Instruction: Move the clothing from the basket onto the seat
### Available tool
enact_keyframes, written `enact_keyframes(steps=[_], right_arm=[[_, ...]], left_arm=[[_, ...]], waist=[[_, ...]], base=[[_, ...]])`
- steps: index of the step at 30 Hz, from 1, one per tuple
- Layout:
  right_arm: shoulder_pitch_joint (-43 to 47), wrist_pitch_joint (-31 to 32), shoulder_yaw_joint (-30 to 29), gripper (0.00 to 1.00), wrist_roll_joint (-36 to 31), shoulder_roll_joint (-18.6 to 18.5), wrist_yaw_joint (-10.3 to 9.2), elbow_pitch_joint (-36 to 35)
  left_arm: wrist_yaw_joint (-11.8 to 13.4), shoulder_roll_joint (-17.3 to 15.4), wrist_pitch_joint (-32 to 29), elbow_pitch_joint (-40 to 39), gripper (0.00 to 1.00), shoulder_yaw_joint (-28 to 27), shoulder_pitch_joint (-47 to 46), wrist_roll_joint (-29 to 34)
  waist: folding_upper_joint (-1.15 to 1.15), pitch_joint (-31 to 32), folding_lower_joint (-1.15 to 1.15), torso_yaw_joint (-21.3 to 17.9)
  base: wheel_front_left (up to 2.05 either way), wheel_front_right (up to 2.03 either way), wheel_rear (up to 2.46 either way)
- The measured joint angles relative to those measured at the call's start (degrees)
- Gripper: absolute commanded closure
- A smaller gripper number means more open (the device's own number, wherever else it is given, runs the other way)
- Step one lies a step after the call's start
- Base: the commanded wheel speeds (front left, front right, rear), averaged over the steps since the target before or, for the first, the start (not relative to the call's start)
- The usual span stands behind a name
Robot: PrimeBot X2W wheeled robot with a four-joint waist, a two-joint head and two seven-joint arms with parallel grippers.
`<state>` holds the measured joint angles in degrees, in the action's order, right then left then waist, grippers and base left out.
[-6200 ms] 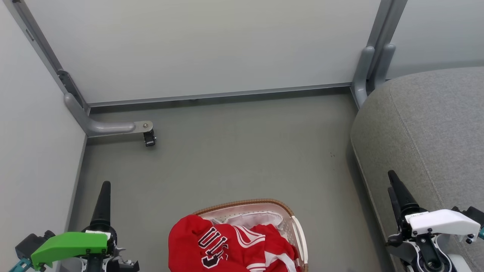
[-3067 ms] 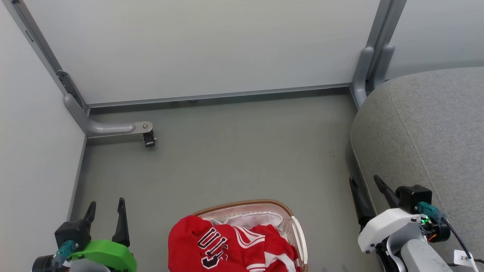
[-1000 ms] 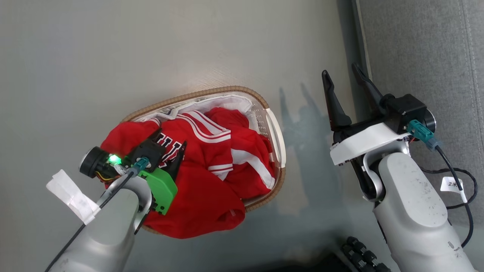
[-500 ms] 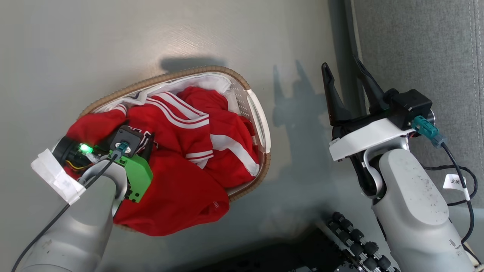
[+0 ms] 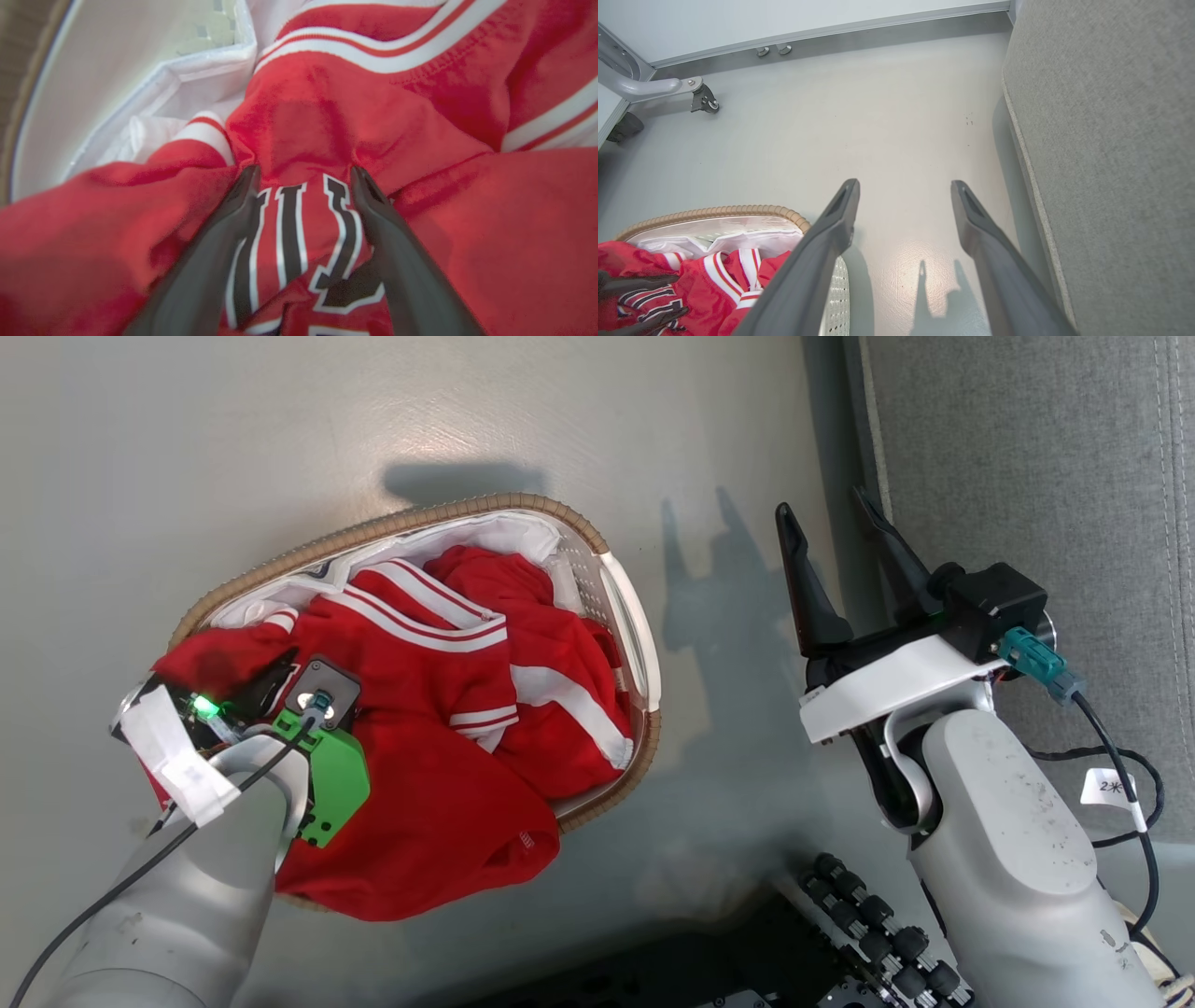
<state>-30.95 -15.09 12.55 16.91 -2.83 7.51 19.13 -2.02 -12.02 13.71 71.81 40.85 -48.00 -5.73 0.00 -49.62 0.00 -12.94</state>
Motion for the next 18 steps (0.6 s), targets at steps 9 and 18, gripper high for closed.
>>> enact_keyframes(steps=[9,18], right_arm=[[0.1,0.0,0.4,0.00,0.3,0.0,0.00,0.2],[0.0,0.0,0.6,0.00,0.4,0.0,0.00,0.6]], left_arm=[[-1.6,0.8,-7.7,1.7,0.00,2.7,-0.3,0.8],[-3.2,1.0,-13.6,2.0,1.00,4.1,-0.8,0.9]], waist=[[0.00,0.0,0.00,0.0],[0.00,0.3,0.00,0.2]], base=[[0.00,0.00,0.00],[0.00,0.00,0.00]])
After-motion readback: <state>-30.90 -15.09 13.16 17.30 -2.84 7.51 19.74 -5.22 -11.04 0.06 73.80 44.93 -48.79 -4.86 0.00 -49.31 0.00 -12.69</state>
